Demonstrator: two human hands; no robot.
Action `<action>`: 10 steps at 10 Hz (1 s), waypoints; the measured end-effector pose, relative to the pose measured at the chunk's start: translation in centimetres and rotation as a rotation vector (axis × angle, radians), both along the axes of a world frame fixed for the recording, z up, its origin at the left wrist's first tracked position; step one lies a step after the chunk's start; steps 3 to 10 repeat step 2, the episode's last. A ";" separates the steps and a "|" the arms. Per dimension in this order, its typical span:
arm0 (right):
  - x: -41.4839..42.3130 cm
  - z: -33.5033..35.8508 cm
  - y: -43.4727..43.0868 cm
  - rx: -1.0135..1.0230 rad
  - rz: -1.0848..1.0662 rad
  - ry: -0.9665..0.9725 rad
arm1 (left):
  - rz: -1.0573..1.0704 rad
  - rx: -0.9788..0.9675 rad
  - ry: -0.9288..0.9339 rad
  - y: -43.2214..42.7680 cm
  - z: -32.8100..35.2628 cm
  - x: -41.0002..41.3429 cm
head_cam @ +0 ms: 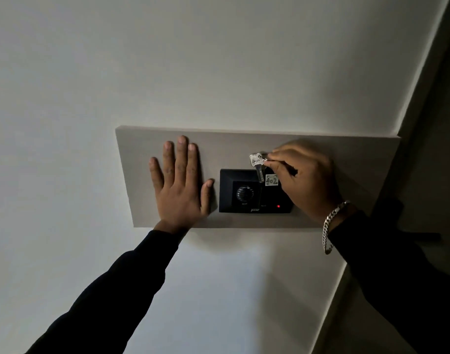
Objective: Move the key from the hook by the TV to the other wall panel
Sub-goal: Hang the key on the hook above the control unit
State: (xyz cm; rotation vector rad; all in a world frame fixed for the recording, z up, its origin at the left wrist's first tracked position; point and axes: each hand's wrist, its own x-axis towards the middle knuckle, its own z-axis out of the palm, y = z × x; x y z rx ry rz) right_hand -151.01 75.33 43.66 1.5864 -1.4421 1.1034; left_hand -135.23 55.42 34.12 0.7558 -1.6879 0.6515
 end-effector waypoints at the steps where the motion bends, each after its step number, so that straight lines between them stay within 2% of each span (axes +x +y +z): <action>1: 0.7 -0.3 0.6 0.034 -0.013 -0.028 | -0.044 0.098 -0.037 1.6 0.6 0.7; 2: 1.1 -0.1 1.5 0.035 -0.008 -0.044 | -0.194 0.142 -0.067 2.9 1.6 1.4; 10: 1.1 -0.1 1.5 0.035 -0.008 -0.044 | -0.194 0.142 -0.067 2.9 1.6 1.4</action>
